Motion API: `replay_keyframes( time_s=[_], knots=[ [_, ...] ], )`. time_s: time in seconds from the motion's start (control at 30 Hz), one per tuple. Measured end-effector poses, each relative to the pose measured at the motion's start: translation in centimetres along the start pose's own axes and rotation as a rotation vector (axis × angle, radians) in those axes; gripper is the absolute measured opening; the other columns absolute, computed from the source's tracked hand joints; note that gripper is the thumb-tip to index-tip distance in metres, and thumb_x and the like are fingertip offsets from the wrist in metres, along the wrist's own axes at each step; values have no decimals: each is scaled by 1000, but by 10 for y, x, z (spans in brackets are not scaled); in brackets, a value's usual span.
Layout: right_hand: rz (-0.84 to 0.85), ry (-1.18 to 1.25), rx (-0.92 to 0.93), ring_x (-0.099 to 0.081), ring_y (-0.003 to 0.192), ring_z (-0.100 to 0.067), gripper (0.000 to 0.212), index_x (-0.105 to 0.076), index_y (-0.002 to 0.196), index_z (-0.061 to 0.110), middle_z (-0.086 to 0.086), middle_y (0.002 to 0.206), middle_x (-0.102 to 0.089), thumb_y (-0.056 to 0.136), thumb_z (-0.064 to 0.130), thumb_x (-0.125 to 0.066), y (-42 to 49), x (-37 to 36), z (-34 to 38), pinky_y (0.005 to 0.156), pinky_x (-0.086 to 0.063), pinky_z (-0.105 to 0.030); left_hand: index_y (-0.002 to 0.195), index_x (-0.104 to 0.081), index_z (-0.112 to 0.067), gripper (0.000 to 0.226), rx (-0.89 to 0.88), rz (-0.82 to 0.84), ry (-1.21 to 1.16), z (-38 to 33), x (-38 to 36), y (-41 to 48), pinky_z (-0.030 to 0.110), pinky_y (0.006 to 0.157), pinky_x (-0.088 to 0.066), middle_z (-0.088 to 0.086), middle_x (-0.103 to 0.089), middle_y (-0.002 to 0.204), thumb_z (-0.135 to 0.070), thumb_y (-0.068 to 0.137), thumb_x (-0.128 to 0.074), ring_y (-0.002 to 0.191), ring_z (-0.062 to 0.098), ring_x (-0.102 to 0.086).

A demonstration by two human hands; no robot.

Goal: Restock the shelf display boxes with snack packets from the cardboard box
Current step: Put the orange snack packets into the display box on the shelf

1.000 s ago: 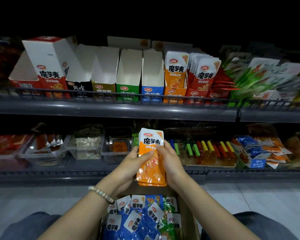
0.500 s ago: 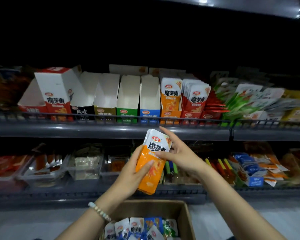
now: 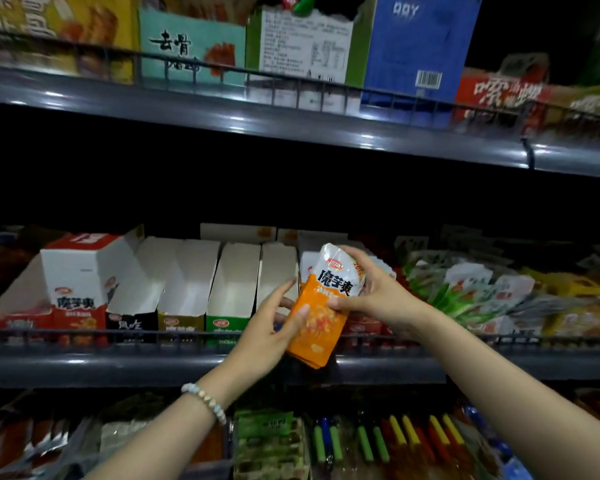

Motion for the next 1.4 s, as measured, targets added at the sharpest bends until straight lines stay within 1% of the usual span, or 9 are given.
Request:
replay_keyframes(
  time_s=[0.13,0.23,0.47,0.53,0.63,0.77,1.0,1.2,1.4],
  knots=[
    [-125,-178,187,-59,110,-16,74,-33,128,46,7,126,-52,81,2,-71,29,24,5,83,-58,-32,144,-30,-33,69,-18,-99,222,8,13,25,31,97,-46,-8,-45,133,-59,81,-39,119,8,-47],
    [-143,-356,267,-52,116,-12,74,-30,139,34,14,128,-44,83,4,-69,47,28,4,89,-55,-33,148,-22,-34,66,-10,-101,415,17,18,35,35,115,-22,-8,-27,153,-58,88,-35,143,12,-19],
    [-120,-749,329,-41,130,-16,78,-25,143,39,13,145,-36,85,15,-70,65,20,-22,97,-49,-35,149,-9,-42,57,-29,0,670,39,12,43,27,115,6,-14,-10,158,-52,97,-29,145,4,6],
    [-129,-841,305,-44,126,-22,79,-26,144,39,5,140,-46,83,22,-73,68,19,-31,97,-47,-41,149,-7,-42,58,-35,7,694,44,9,43,26,114,7,-16,-8,159,-54,96,-29,144,3,7],
    [-171,-1115,305,-39,125,-21,80,-30,144,38,5,134,-45,78,37,-75,71,15,-37,101,-32,-31,150,-9,-40,59,-32,-6,716,45,7,43,27,115,4,-17,-9,158,-54,96,-29,145,3,6],
    [-130,-1279,285,-32,135,-17,79,-31,145,33,6,147,-35,78,47,-71,73,11,-38,108,-24,-29,150,-10,-39,59,-37,13,753,42,5,41,28,116,2,-16,-11,158,-54,96,-27,146,5,3],
    [-72,-1258,242,-28,140,-16,76,-22,149,30,5,153,-31,87,40,-65,66,12,-25,114,-19,-29,150,-12,-37,58,-41,9,775,39,10,35,31,118,0,-12,-14,159,-51,98,-31,146,7,0],
    [-193,-917,314,-27,141,-13,68,-23,150,22,2,154,-30,93,35,-58,24,2,-6,116,-23,-28,151,-14,-32,60,-80,-128,717,27,14,-3,32,118,-6,-8,-20,157,-45,98,-40,146,11,-7],
    [-78,-585,168,-20,134,7,64,-26,148,32,19,149,-28,92,37,-57,-51,-47,-26,109,-21,-18,149,-25,-27,57,-57,-165,644,60,13,-72,29,116,-12,-4,-29,153,-42,97,-43,144,12,-17]
  ],
)
Point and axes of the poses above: each hand's wrist, its own y-axis towards the middle knuckle, its own x-axis out of the back of the hand, z = x × y, the point moved 1 cm from there along y, towards the middle knuckle
